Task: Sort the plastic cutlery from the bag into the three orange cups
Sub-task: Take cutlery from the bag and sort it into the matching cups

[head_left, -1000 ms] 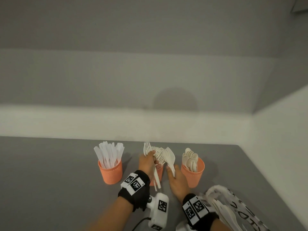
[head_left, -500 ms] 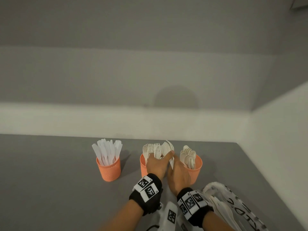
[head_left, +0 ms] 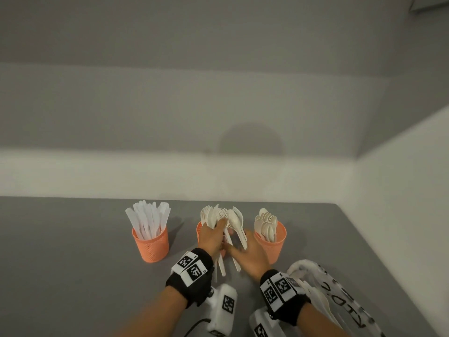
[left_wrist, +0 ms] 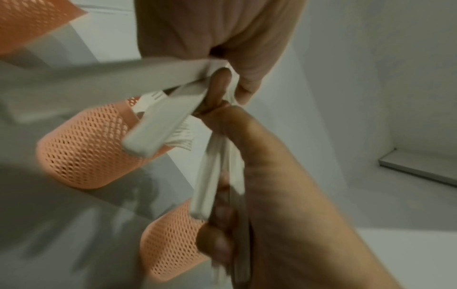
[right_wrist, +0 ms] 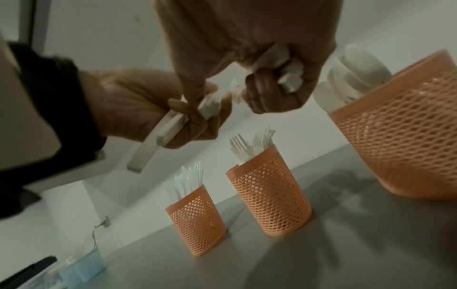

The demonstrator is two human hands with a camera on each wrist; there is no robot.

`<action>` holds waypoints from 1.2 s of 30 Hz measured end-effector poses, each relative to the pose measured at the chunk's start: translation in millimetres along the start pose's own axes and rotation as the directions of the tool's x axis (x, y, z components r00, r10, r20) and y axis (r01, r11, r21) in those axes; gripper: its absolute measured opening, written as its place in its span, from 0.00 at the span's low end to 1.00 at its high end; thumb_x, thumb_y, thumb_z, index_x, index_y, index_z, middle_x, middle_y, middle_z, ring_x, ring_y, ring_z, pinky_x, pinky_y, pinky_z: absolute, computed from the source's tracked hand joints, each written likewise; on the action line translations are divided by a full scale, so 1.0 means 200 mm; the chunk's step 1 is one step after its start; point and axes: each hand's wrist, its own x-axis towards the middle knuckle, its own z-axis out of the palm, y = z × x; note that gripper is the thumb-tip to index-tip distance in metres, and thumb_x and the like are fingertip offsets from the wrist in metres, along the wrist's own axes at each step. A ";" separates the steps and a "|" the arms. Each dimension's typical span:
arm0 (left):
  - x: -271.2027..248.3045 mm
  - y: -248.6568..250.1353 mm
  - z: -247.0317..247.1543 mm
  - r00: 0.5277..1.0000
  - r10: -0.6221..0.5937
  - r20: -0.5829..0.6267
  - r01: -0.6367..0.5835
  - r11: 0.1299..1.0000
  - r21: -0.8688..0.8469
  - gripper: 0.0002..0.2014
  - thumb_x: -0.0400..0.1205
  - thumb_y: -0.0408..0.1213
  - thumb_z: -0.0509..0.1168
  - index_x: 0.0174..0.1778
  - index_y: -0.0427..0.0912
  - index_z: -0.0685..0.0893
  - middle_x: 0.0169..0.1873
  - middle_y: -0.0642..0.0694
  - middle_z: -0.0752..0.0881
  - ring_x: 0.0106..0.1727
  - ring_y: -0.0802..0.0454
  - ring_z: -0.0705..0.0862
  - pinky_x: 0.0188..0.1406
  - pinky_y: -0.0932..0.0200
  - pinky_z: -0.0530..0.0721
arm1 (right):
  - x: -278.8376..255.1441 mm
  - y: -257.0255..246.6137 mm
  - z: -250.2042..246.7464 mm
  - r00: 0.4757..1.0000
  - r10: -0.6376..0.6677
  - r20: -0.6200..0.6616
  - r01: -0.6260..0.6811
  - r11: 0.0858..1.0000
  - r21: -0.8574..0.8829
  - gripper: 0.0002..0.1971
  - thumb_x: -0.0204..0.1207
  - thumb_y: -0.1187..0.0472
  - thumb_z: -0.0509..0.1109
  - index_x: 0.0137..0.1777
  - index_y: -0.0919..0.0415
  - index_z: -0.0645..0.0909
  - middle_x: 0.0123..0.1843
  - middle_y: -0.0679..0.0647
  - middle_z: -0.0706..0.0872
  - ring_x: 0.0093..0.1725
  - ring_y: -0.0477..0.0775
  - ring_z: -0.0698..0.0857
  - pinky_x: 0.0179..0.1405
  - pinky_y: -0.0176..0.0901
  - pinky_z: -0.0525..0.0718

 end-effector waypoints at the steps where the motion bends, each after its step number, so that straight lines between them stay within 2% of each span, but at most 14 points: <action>1: 0.01 0.01 -0.02 1.000 -0.005 -0.023 0.005 1.000 -0.029 0.14 0.84 0.35 0.59 0.32 0.36 0.79 0.26 0.40 0.82 0.12 0.59 0.74 0.11 0.70 0.70 | -0.01 0.00 0.00 1.000 0.008 0.017 -0.009 0.998 0.066 0.25 0.68 0.41 0.74 0.60 0.53 0.77 0.50 0.45 0.88 0.49 0.40 0.86 0.47 0.35 0.81; 2: 0.01 0.03 -0.05 0.999 -0.010 -0.050 0.007 0.999 -0.046 0.15 0.84 0.36 0.58 0.31 0.36 0.77 0.24 0.41 0.80 0.14 0.56 0.75 0.13 0.69 0.71 | -0.01 -0.01 -0.01 0.999 0.027 0.022 -0.030 0.991 0.130 0.30 0.65 0.36 0.73 0.60 0.55 0.78 0.49 0.47 0.88 0.47 0.40 0.87 0.46 0.34 0.80; 4: 0.03 0.04 -0.10 0.996 -0.035 -0.084 0.029 0.997 -0.067 0.15 0.84 0.37 0.55 0.31 0.37 0.76 0.23 0.43 0.77 0.21 0.50 0.75 0.21 0.63 0.75 | -0.02 -0.03 -0.03 0.994 0.097 0.045 -0.105 0.962 0.251 0.32 0.66 0.32 0.69 0.59 0.58 0.76 0.38 0.50 0.85 0.29 0.41 0.83 0.29 0.32 0.77; 6: 0.04 0.05 -0.13 0.995 -0.079 -0.066 0.069 0.987 -0.146 0.14 0.82 0.35 0.54 0.30 0.39 0.73 0.18 0.47 0.73 0.22 0.50 0.74 0.25 0.60 0.75 | -0.03 -0.06 -0.05 0.972 0.197 0.132 -0.231 0.909 0.346 0.18 0.78 0.41 0.62 0.54 0.56 0.72 0.26 0.48 0.72 0.15 0.41 0.67 0.14 0.32 0.65; 10: 0.05 0.03 -0.17 0.979 -0.200 0.031 0.201 0.946 -0.255 0.19 0.82 0.33 0.57 0.23 0.40 0.69 0.11 0.49 0.68 0.11 0.56 0.70 0.13 0.68 0.73 | -0.04 -0.12 -0.07 0.925 0.255 0.281 -0.365 0.800 0.476 0.12 0.83 0.48 0.57 0.45 0.55 0.72 0.15 0.44 0.64 0.13 0.40 0.63 0.13 0.30 0.63; 14: 0.02 -0.01 -0.17 0.958 -0.231 0.171 0.270 0.926 -0.262 0.12 0.82 0.39 0.63 0.33 0.40 0.75 0.11 0.53 0.67 0.10 0.60 0.64 0.10 0.70 0.68 | -0.05 -0.19 -0.08 0.908 0.197 0.369 -0.391 0.716 0.579 0.15 0.84 0.48 0.54 0.43 0.56 0.72 0.14 0.44 0.63 0.12 0.40 0.62 0.10 0.30 0.60; 17: 0.01 -0.04 -0.14 0.938 -0.201 0.281 0.285 0.909 -0.302 0.14 0.80 0.49 0.64 0.45 0.40 0.81 0.13 0.54 0.65 0.12 0.61 0.64 0.14 0.69 0.68 | -0.05 -0.21 -0.09 0.896 0.178 0.406 -0.414 0.665 0.621 0.16 0.84 0.46 0.53 0.44 0.57 0.73 0.15 0.45 0.64 0.11 0.40 0.61 0.08 0.29 0.58; 20: 0.00 -0.05 -0.12 0.912 -0.119 0.392 0.245 0.925 -0.291 0.16 0.71 0.54 0.70 0.34 0.43 0.84 0.12 0.53 0.66 0.14 0.60 0.66 0.23 0.65 0.69 | -0.07 -0.22 -0.10 0.888 0.155 0.434 -0.425 0.637 0.643 0.20 0.84 0.45 0.53 0.42 0.58 0.79 0.17 0.46 0.66 0.11 0.40 0.61 0.08 0.28 0.57; 23: -0.02 -0.04 -0.11 0.912 -0.072 0.404 0.167 0.964 -0.205 0.18 0.66 0.54 0.73 0.25 0.43 0.79 0.12 0.52 0.67 0.17 0.58 0.68 0.29 0.61 0.69 | -0.07 -0.23 -0.10 0.877 0.150 0.457 -0.434 0.655 0.618 0.30 0.82 0.43 0.51 0.26 0.55 0.83 0.15 0.45 0.67 0.10 0.40 0.61 0.08 0.27 0.57; 26: 0.00 -0.05 -0.09 0.916 -0.059 0.396 0.133 0.978 -0.162 0.20 0.64 0.55 0.76 0.24 0.44 0.78 0.14 0.49 0.68 0.18 0.56 0.69 0.30 0.59 0.70 | -0.06 -0.23 -0.12 0.890 0.141 0.434 -0.399 0.702 0.590 0.26 0.82 0.42 0.51 0.45 0.65 0.77 0.20 0.47 0.69 0.11 0.40 0.62 0.09 0.28 0.59; 28: 0.01 -0.05 -0.07 0.915 -0.082 0.396 0.157 0.974 -0.162 0.21 0.62 0.55 0.79 0.25 0.42 0.79 0.16 0.44 0.69 0.19 0.52 0.71 0.30 0.56 0.72 | -0.06 -0.23 -0.13 0.905 0.133 0.403 -0.359 0.748 0.558 0.22 0.82 0.42 0.54 0.54 0.63 0.73 0.26 0.51 0.72 0.12 0.39 0.62 0.09 0.28 0.61; 30: 0.02 -0.05 -0.06 0.908 -0.110 0.404 0.191 0.968 -0.163 0.21 0.62 0.52 0.78 0.26 0.40 0.78 0.20 0.39 0.69 0.22 0.46 0.72 0.32 0.52 0.75 | -0.07 -0.23 -0.14 0.920 0.129 0.370 -0.312 0.813 0.492 0.21 0.81 0.42 0.54 0.52 0.61 0.74 0.30 0.53 0.77 0.13 0.40 0.64 0.11 0.29 0.64; 33: 0.02 -0.04 -0.04 0.894 -0.104 0.437 0.185 0.972 -0.147 0.22 0.69 0.50 0.74 0.27 0.37 0.73 0.26 0.37 0.68 0.26 0.40 0.75 0.31 0.51 0.81 | -0.07 -0.24 -0.16 0.948 0.104 0.300 -0.216 0.904 0.369 0.21 0.82 0.43 0.54 0.47 0.61 0.77 0.22 0.46 0.81 0.14 0.41 0.71 0.15 0.33 0.74; 36: -0.02 -0.01 -0.02 0.885 -0.048 0.463 0.122 0.984 -0.133 0.22 0.73 0.52 0.71 0.28 0.36 0.74 0.18 0.39 0.71 0.17 0.46 0.77 0.23 0.58 0.81 | -0.06 -0.24 -0.19 0.955 0.107 0.276 -0.198 0.924 0.327 0.23 0.83 0.45 0.53 0.43 0.62 0.80 0.20 0.47 0.83 0.17 0.43 0.79 0.19 0.36 0.82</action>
